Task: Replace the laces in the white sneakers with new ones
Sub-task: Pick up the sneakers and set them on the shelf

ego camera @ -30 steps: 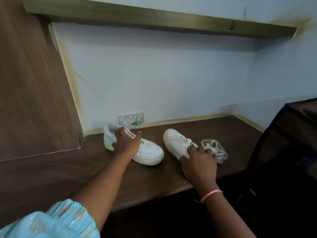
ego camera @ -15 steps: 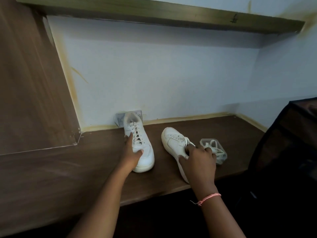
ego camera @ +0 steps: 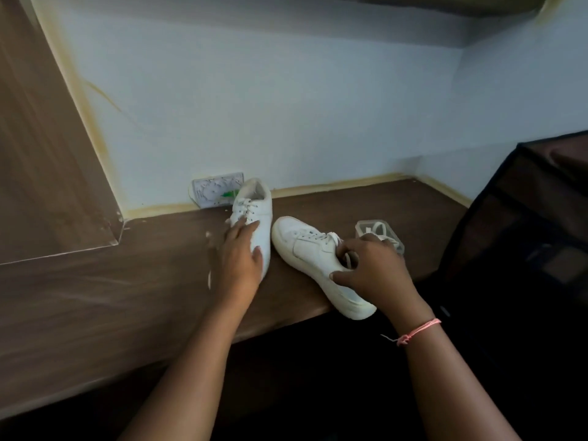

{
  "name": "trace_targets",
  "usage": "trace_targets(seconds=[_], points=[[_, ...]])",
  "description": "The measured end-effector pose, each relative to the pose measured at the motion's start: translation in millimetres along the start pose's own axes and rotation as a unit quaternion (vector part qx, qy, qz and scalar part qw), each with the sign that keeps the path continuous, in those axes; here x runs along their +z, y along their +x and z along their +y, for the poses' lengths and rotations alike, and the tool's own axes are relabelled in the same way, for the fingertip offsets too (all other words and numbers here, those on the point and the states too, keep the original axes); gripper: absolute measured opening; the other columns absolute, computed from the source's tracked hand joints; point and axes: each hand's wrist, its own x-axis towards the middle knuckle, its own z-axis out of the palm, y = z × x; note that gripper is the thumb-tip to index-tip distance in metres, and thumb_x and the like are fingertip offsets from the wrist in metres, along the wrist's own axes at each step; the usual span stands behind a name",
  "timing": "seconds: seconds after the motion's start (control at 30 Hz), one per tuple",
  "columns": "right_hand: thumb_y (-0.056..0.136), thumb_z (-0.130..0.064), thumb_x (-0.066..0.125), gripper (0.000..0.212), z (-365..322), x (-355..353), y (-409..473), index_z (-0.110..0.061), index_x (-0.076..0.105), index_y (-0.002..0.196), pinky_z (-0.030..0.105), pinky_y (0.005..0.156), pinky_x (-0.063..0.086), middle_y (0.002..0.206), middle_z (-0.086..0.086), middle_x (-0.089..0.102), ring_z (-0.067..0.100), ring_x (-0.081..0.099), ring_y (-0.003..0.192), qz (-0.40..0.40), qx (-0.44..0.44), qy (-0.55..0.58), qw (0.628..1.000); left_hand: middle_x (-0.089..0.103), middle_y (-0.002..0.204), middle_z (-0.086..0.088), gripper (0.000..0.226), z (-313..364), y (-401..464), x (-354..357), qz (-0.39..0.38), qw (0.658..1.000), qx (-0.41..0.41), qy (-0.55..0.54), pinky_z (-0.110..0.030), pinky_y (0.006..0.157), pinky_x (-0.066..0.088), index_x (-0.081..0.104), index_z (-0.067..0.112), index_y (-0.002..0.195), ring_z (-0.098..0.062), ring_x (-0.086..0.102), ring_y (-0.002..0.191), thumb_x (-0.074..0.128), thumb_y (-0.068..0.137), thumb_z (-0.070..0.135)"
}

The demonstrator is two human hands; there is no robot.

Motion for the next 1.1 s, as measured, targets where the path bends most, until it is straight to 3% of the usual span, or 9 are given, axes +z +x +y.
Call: trace_targets(seconds=[0.13,0.2,0.27,0.33,0.4,0.67,0.8,0.93,1.1], points=[[0.078,-0.033,0.078,0.021,27,-11,4,-0.031,0.07,0.097,0.02,0.08,0.045,0.103,-0.008,0.064,0.005,0.058,0.096,-0.027,-0.029,0.174,0.984,0.028,0.158,0.011,0.069,35,-2,8,-0.169,0.973,0.129,-0.093,-0.046,0.122,-0.004,0.039,0.038,0.145,-0.005,0.016,0.148,0.069,0.086,0.021],[0.086,-0.017,0.07,0.013,47,-15,9,-0.027,0.071,0.094,0.006,0.072,0.041,0.101,-0.01,0.067,-0.007,0.06,0.085,0.059,0.005,0.254,0.965,0.026,0.159,0.012,0.077,41,-7,18,-0.211,0.961,0.139,-0.111,-0.043,0.123,0.003,0.033,0.04,0.147,-0.005,0.014,0.148,0.074,0.084,0.024],[0.085,-0.005,0.066,0.024,74,-9,17,-0.02,0.072,0.103,0.008,0.074,0.036,0.107,0.001,0.064,0.005,0.062,0.092,0.133,0.04,0.209,0.968,0.028,0.157,0.014,0.084,40,-8,28,-0.227,0.955,0.134,-0.134,-0.044,0.122,0.015,0.031,0.04,0.148,-0.007,0.016,0.148,0.078,0.08,0.028],[0.081,0.0,0.068,0.034,93,2,24,-0.014,0.071,0.112,0.009,0.079,0.034,0.114,0.01,0.057,0.022,0.06,0.1,0.114,0.067,0.182,0.974,0.032,0.155,0.013,0.084,37,-5,35,-0.225,0.952,0.123,-0.167,-0.044,0.119,0.025,0.034,0.042,0.146,-0.009,0.02,0.147,0.081,0.078,0.028],[0.079,0.0,0.073,0.036,107,16,29,-0.011,0.071,0.113,0.002,0.078,0.033,0.114,0.008,0.051,0.022,0.058,0.099,0.092,0.071,0.211,0.971,0.036,0.154,0.012,0.082,35,-1,41,-0.226,0.95,0.105,-0.188,-0.045,0.118,0.029,0.038,0.043,0.143,-0.011,0.024,0.146,0.082,0.076,0.026],[0.084,0.002,0.068,0.003,122,44,45,-0.001,0.068,0.082,0.004,0.069,0.037,0.103,0.008,0.051,0.02,0.058,0.086,0.117,0.077,0.257,0.956,0.047,0.141,0.015,0.077,38,6,53,-0.2,0.955,0.089,-0.202,-0.042,0.111,0.038,0.047,0.04,0.137,-0.007,0.041,0.134,0.084,0.071,0.028],[0.085,0.0,0.063,0.01,143,44,55,-0.001,0.069,0.093,0.021,0.076,0.036,0.111,0.016,0.052,0.03,0.058,0.097,0.155,0.129,0.195,0.96,0.053,0.132,0.015,0.075,51,4,62,-0.126,0.979,0.11,-0.119,-0.038,0.106,0.041,0.05,0.037,0.137,-0.013,0.045,0.125,0.082,0.069,0.043],[0.089,0.0,0.057,0.037,147,41,56,-0.004,0.06,0.125,0.032,0.102,0.039,0.138,0.023,0.044,0.037,0.05,0.122,0.167,0.131,0.187,0.959,0.055,0.12,0.011,0.076,73,0,69,-0.075,0.992,0.094,-0.028,-0.036,0.094,0.043,0.052,0.038,0.138,-0.017,0.043,0.109,0.073,0.069,0.062],[0.095,-0.013,0.05,0.027,125,20,42,-0.003,0.063,0.117,0.031,0.092,0.044,0.116,0.016,0.061,0.028,0.058,0.107,0.289,0.097,0.208,0.929,0.055,0.122,0.008,0.074,109,-6,80,-0.038,0.995,0.031,0.085,-0.039,0.084,0.031,0.052,0.04,0.137,-0.023,0.044,0.109,0.065,0.072,0.072]])
